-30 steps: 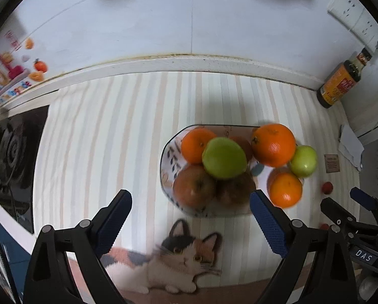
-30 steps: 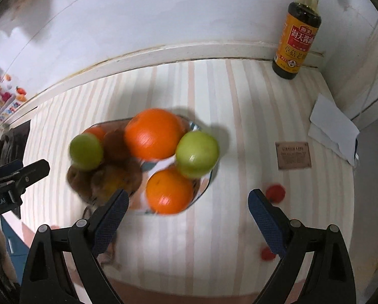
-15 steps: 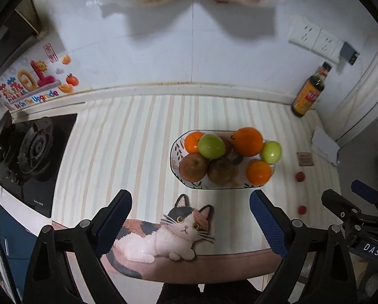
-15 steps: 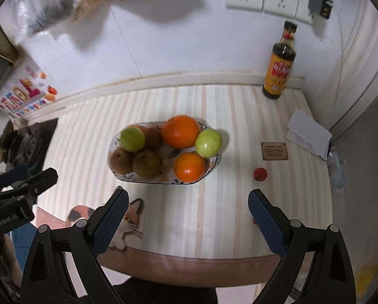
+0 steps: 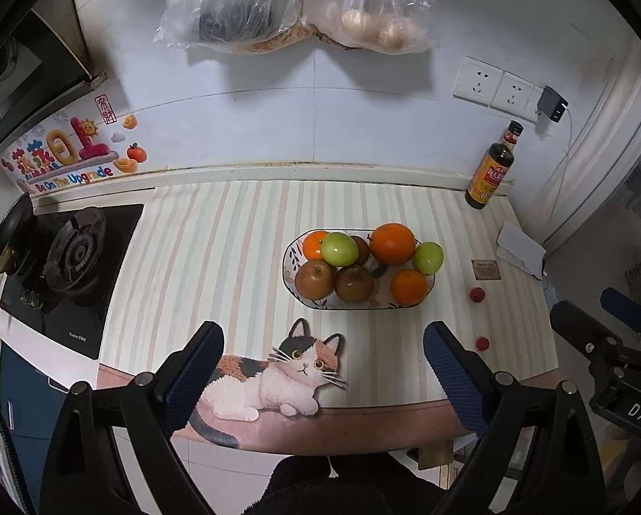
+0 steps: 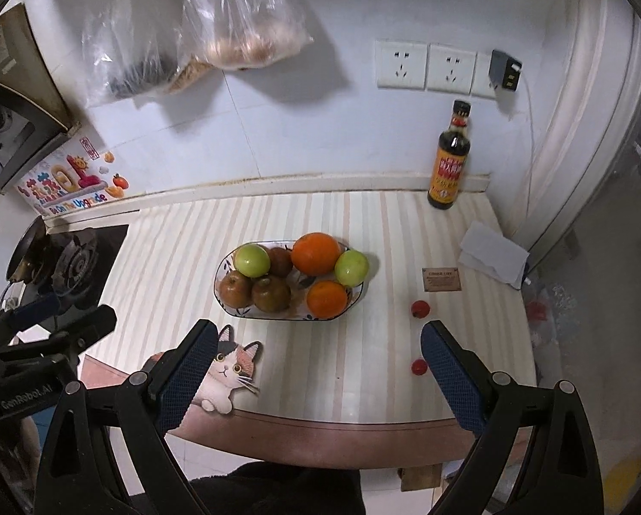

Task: Organize fruits
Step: 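Lift both grippers away from the plate toward the red tomatoes, then grasp a small red tomato with the right gripper while the left gripper grasps another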

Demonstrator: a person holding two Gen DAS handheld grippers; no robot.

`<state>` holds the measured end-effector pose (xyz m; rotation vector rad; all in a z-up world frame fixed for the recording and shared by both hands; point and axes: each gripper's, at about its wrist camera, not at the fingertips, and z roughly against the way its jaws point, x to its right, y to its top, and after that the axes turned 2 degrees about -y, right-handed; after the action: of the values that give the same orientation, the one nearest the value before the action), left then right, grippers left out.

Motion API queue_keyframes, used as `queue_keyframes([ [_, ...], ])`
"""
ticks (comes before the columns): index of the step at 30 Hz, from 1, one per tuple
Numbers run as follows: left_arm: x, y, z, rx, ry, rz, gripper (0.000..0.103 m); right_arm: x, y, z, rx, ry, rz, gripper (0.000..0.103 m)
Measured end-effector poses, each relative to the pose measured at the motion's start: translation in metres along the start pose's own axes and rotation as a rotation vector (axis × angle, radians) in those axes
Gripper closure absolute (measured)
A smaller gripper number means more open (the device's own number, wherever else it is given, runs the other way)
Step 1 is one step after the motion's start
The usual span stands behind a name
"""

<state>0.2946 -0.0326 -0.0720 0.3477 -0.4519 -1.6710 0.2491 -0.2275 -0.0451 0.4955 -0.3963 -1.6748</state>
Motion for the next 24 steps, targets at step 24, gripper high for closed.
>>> queue_keyframes([
  [24,0.043,0.019,-0.063,-0.034,0.070,-0.064,0.002,0.087,-0.006,-0.062,0.008,0.006,-0.198,0.005],
])
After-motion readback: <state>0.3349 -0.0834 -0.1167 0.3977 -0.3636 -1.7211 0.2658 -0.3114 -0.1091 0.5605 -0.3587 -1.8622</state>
